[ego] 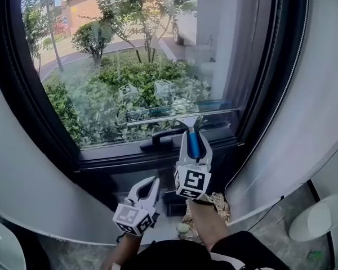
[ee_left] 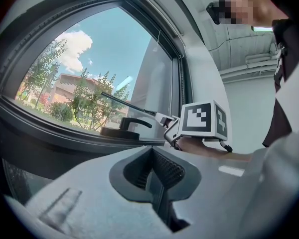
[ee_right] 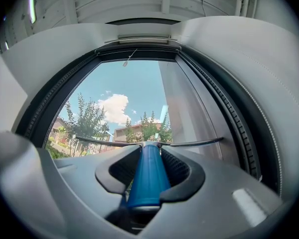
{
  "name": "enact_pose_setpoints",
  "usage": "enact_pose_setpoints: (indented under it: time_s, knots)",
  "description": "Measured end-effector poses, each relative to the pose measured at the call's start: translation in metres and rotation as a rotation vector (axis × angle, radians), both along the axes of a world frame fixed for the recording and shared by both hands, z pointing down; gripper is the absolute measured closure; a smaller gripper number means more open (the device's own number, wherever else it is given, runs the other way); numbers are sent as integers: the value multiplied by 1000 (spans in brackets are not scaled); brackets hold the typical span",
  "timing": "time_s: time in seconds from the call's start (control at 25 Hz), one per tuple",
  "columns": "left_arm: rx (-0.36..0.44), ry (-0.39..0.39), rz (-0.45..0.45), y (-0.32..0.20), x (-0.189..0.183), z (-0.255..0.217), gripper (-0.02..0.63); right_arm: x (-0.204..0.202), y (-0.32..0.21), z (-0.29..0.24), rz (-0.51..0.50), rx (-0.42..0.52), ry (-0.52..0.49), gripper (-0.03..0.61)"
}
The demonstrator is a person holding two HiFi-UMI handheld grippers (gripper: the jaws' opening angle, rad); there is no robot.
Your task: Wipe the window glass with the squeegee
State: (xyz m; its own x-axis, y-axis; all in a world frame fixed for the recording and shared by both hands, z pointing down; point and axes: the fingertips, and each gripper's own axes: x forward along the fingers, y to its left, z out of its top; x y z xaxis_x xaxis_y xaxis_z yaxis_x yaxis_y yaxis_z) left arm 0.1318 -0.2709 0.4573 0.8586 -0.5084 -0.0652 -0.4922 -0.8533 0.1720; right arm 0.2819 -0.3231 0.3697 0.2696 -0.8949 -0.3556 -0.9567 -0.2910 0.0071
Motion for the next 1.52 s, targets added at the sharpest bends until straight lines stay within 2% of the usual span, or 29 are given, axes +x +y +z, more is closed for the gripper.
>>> enact_pose_setpoints:
  time_s: [1.04, 1.28, 1.52]
  knots:
    - [-53, -8, -27, 11, 3, 20, 614, 0, 2, 29, -20, -79, -11, 448]
    - [-56, -16, -86, 17, 5, 21, 614, 2, 8, 24, -64, -53, -31, 448]
    - [-60, -2, -213, 23, -7, 24, 614, 1, 19, 7, -150, 3, -77, 448]
